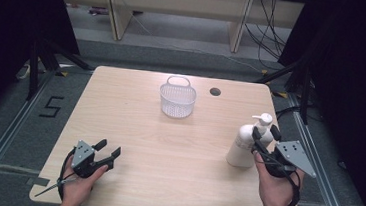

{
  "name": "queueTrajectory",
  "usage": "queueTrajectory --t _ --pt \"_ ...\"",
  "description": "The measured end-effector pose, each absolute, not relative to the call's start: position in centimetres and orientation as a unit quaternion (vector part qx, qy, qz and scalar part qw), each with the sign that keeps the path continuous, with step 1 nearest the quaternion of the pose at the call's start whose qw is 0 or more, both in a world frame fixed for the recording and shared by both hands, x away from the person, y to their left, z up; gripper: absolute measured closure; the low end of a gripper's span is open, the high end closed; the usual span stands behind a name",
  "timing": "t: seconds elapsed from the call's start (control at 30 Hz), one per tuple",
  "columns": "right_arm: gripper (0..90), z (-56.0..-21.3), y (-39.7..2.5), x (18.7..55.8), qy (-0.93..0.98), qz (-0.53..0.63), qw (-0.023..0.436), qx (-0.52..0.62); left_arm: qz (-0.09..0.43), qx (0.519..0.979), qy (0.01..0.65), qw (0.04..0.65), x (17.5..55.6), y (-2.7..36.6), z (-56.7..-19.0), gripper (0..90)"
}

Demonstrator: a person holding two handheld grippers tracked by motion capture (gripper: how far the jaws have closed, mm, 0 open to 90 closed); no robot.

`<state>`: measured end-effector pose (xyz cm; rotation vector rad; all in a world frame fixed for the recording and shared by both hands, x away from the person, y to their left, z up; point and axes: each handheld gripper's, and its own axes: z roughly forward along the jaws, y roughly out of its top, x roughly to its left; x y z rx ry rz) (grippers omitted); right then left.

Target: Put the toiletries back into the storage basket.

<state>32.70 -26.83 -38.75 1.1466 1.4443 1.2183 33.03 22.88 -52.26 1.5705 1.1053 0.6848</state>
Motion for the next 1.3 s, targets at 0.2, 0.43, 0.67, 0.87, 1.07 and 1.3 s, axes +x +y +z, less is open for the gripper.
queueTrajectory --t 0.2,0.43,0.67,0.87,1.07,1.3 --pt "47.4 -38.6 -26.9 33.6 0.585 0.49 0.444 0.47 0.287 0.652 0.458 0.532 33.1 22.9 -52.3 35.5" --pt "51.3 -38.1 -26.8 34.2 0.584 0.491 0.441 0.474 0.287 0.653 0.457 0.531 33.1 22.8 -52.3 35.5" --pt "53.3 -37.7 -26.6 34.7 0.585 0.49 0.435 0.479 0.288 0.653 0.459 0.529 33.0 22.9 -52.3 35.5" --pt "53.8 -37.4 -26.6 35.0 0.584 0.483 0.436 0.486 0.288 0.655 0.461 0.525 33.0 22.9 -52.3 35.5" --pt "58.8 -37.1 -26.5 35.1 0.583 0.483 0.435 0.488 0.288 0.654 0.46 0.526 33.0 22.9 -52.3 35.5" --pt "59.6 -37.2 -26.1 35.0 0.575 0.484 0.432 0.498 0.287 0.653 0.458 0.53 33.1 22.8 -52.3 35.5"
